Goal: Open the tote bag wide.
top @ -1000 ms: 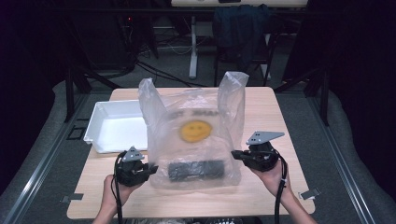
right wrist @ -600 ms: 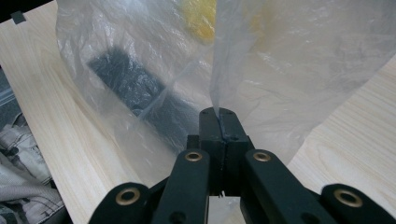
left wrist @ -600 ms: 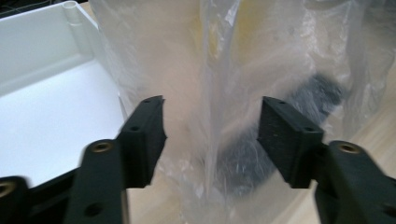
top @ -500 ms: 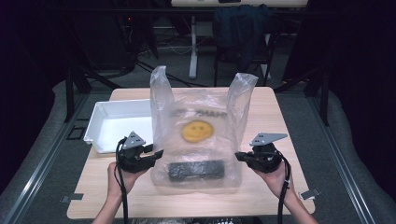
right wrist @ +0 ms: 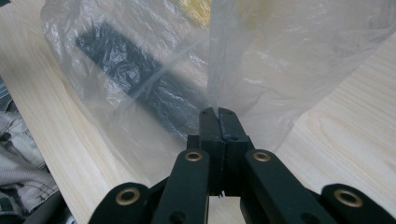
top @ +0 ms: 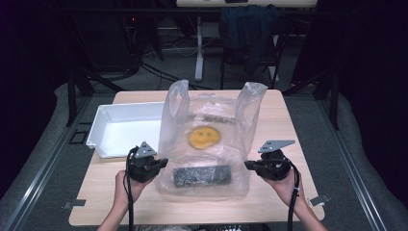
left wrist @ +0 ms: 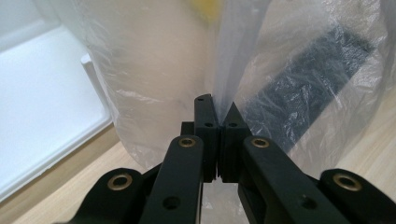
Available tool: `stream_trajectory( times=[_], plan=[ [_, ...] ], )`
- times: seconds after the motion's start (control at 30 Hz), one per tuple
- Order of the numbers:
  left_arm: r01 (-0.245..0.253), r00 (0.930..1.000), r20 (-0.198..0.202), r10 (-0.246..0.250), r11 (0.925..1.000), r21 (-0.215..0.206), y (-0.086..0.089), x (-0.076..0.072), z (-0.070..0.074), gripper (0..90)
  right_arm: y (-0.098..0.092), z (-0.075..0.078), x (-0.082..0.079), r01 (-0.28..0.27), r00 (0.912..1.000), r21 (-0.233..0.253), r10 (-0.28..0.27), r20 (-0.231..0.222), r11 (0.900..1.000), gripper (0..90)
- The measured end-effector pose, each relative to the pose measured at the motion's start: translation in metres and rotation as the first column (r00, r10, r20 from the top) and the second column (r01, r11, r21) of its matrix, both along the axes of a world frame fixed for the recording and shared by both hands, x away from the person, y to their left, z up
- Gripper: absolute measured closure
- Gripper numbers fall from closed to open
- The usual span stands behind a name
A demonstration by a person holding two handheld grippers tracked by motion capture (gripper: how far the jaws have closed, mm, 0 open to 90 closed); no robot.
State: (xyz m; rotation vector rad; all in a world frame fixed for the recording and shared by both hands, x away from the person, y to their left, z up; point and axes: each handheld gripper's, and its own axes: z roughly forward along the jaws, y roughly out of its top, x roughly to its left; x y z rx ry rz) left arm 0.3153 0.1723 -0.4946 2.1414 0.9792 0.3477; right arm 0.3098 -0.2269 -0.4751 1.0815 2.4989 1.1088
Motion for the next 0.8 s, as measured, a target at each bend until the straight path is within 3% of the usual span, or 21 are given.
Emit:
stream_trajectory(
  times=[0.1,0.33,0.4,0.47,0.53,0.67,0.73,0.8],
  plan=[
    [-0.002,0.9999,-0.010,0.002,1.0000,-0.004,0.001,-0.001,-0.002,88.9,-0.002,-0.003,-0.001,0.003,0.9999,-0.015,-0.003,-0.016,1.000,90.0],
    [0.013,0.9992,-0.039,-0.011,0.9995,0.029,0.002,-0.004,-0.010,89.0,-0.003,-0.016,0.000,0.011,0.9962,-0.043,-0.014,-0.085,0.999,90.0],
    [0.014,0.9992,-0.039,-0.013,0.9995,0.029,0.003,-0.005,-0.011,88.9,-0.003,-0.016,0.000,0.006,0.9966,-0.047,-0.009,-0.081,0.999,90.0],
    [0.014,0.9992,-0.037,-0.013,0.9995,0.029,0.004,-0.006,-0.010,88.9,-0.002,-0.013,-0.001,0.009,0.9972,-0.050,-0.013,-0.074,0.999,83.7],
    [0.010,0.9993,-0.035,-0.009,0.9996,0.026,0.006,-0.007,-0.009,88.9,-0.002,-0.007,-0.003,0.023,0.9979,-0.036,-0.026,-0.060,0.999,69.9],
    [0.007,0.9992,-0.039,-0.006,0.9996,0.026,0.008,-0.006,-0.010,88.9,-0.002,0.006,-0.006,0.042,0.9991,-0.006,-0.042,0.003,0.999,49.9],
    [0.005,0.9992,-0.040,-0.004,0.9996,0.027,0.009,-0.006,-0.011,88.8,-0.001,0.010,-0.007,0.044,0.9989,-0.003,-0.044,0.016,0.999,46.5],
    [0.007,0.9991,-0.041,-0.006,0.9996,0.028,0.008,-0.006,-0.010,88.8,0.004,0.018,-0.009,0.046,0.9974,0.000,-0.046,0.056,0.999,43.1]
  ],
)
